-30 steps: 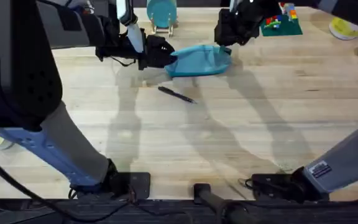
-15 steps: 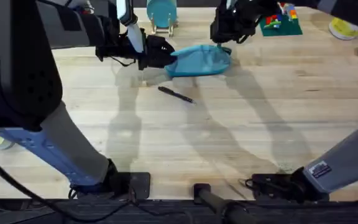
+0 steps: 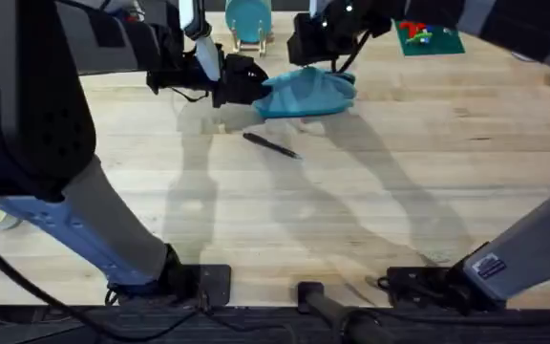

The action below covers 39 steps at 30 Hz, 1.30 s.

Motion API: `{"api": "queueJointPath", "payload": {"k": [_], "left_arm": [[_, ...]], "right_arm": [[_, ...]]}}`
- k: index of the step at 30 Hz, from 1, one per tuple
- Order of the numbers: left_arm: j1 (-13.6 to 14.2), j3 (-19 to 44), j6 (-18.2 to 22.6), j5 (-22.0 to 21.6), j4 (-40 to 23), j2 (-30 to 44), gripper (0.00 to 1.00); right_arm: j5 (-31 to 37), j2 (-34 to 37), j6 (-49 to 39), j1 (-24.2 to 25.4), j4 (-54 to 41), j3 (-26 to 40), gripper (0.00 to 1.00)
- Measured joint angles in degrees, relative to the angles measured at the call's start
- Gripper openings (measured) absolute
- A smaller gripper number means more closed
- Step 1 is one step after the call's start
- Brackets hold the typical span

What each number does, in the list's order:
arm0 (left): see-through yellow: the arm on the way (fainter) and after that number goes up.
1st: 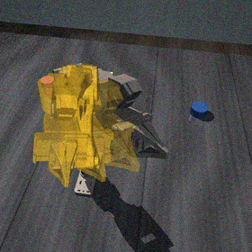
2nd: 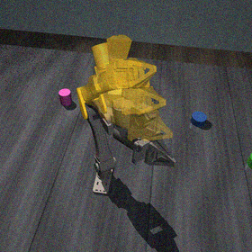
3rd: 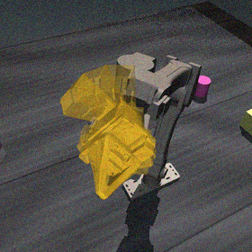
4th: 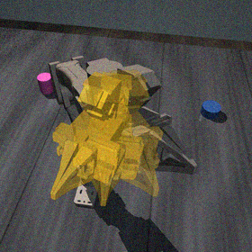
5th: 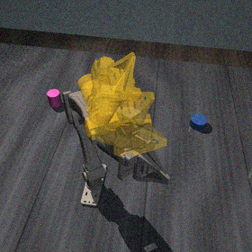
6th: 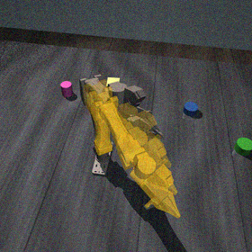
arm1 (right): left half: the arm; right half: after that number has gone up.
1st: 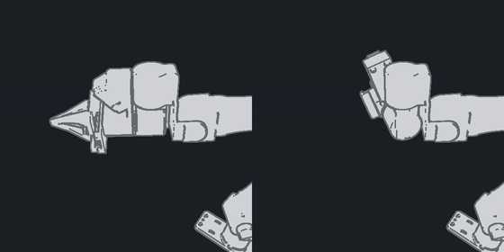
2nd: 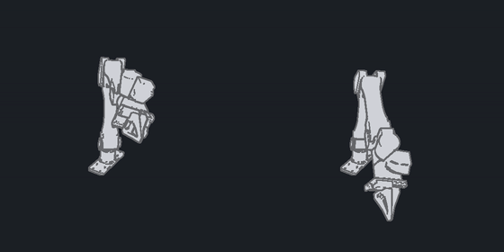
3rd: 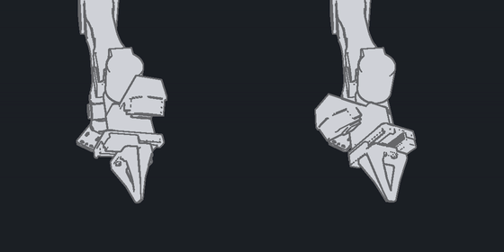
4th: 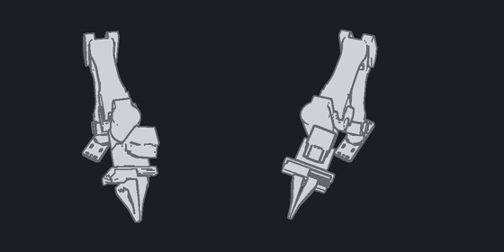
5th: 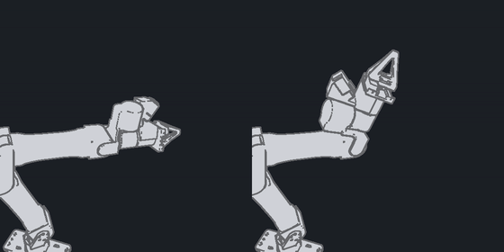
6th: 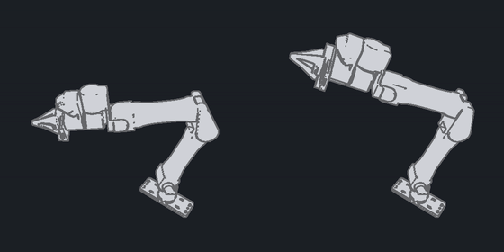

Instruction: Unzip the bag, pick up the pens from the table one at a time and place them inside, then zip the bag closed.

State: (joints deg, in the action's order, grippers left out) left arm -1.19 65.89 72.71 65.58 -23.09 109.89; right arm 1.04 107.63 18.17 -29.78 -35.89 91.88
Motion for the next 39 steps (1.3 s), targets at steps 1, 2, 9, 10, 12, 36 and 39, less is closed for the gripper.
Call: {"api": "queueJointPath", "payload": {"k": [1, 2, 9, 10, 12, 36, 39], "left_arm": [[0.0, 0.0, 0.0, 0.0, 0.0, 0.0, 0.042], [0.0, 0.0, 0.01, 0.0, -0.01, 0.0, 0.042], [0.0, 0.0, 0.0, 0.0, -0.01, 0.0, 0.042], [0.0, 0.0, 0.0, 0.0, 0.0, 0.0, 0.042], [0.0, 0.0, 0.0, 0.0, 0.0, 0.0, 0.042], [0.0, 0.0, 0.0, 0.07, -0.04, 0.0, 0.042], [0.0, 0.0, 0.02, 0.05, 0.0, 0.0, 0.042]], "right_arm": [[0.02, 0.0, -0.02, -0.39, 0.2, 0.0, 0.032], [0.0, 0.0, -0.04, -0.76, 0.43, 0.0, 0.032], [-2.52, 0.02, 0.04, -2.52, 3.01, 0.0, 0.032], [-3.11, 0.02, 0.11, -2.64, 3.31, 0.0, 0.032], [-3.93, 0.01, 0.68, -2.8, 3.69, 0.0, 0.033], [-11.82, 0.02, 4.37, -8.39, 9.61, 0.0, 0.033], [-12.64, 0.02, 4.7, -9.23, 10.98, 0.0, 0.032]]}}
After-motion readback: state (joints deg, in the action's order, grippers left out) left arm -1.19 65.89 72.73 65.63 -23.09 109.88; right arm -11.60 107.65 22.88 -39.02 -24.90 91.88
